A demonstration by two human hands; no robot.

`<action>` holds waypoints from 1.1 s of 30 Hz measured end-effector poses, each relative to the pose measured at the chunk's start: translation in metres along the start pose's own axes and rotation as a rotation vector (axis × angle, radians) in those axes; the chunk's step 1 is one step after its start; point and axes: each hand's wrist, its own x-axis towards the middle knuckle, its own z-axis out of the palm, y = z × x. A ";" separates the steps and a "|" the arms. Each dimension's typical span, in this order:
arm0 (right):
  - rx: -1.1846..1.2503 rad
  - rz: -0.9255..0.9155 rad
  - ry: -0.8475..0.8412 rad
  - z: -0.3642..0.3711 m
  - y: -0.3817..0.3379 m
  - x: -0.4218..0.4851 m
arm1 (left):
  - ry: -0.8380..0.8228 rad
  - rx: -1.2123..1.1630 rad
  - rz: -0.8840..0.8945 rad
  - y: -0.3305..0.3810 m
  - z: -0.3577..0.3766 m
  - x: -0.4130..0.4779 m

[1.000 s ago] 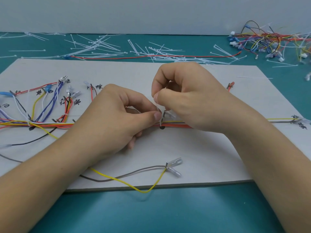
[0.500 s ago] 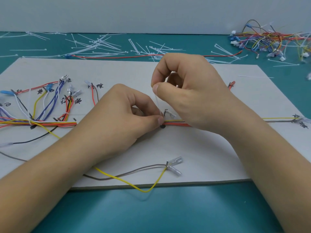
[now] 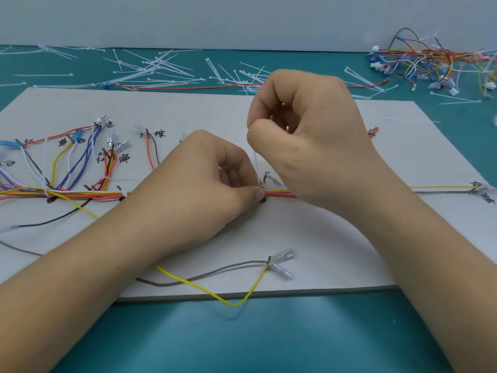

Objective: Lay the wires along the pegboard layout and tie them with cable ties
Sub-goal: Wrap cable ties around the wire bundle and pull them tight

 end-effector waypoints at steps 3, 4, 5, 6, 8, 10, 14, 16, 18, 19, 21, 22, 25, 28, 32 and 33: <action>0.135 0.194 -0.056 -0.009 0.002 0.005 | 0.035 -0.017 -0.006 -0.002 0.001 0.000; 0.163 0.258 -0.118 -0.013 0.003 0.006 | 0.039 -0.024 -0.013 -0.003 0.001 0.000; 0.164 0.302 -0.183 -0.017 0.004 0.007 | 0.037 -0.024 -0.018 -0.004 0.000 0.000; 0.145 0.326 -0.240 -0.021 0.006 0.007 | 0.030 -0.021 -0.018 -0.004 0.000 0.000; 0.113 0.339 -0.307 -0.022 0.007 0.005 | 0.022 -0.022 -0.009 -0.004 0.000 0.000; 0.072 0.317 -0.323 -0.020 0.006 0.003 | 0.018 -0.024 -0.008 -0.003 0.000 -0.001; -0.063 0.244 -0.230 -0.017 0.006 0.003 | 0.017 -0.027 -0.032 -0.001 -0.001 -0.001; -0.141 0.182 -0.199 -0.016 0.003 0.002 | 0.021 -0.016 -0.031 0.000 -0.001 -0.002; -0.198 0.149 -0.171 -0.013 0.001 -0.001 | 0.029 -0.007 -0.033 0.002 -0.001 -0.002; -0.214 0.142 -0.153 -0.012 0.000 -0.002 | 0.030 0.000 -0.038 0.002 -0.001 -0.002; -0.223 0.137 -0.118 -0.011 0.001 -0.003 | 0.025 0.002 -0.052 0.003 -0.001 -0.002; -0.219 0.137 -0.104 -0.011 0.002 -0.003 | 0.023 -0.001 -0.058 0.004 -0.002 -0.002; -0.202 0.144 -0.100 -0.010 0.003 -0.004 | 0.034 0.004 -0.059 0.004 -0.001 -0.003; -0.192 0.164 -0.147 -0.012 0.004 0.000 | 0.034 0.012 -0.055 0.004 -0.001 -0.004; -0.039 0.284 -0.398 -0.042 0.006 0.007 | 0.015 0.022 -0.029 0.003 -0.002 -0.006; -0.042 0.301 -0.411 -0.050 0.008 0.008 | 0.016 0.042 -0.016 0.003 -0.001 -0.006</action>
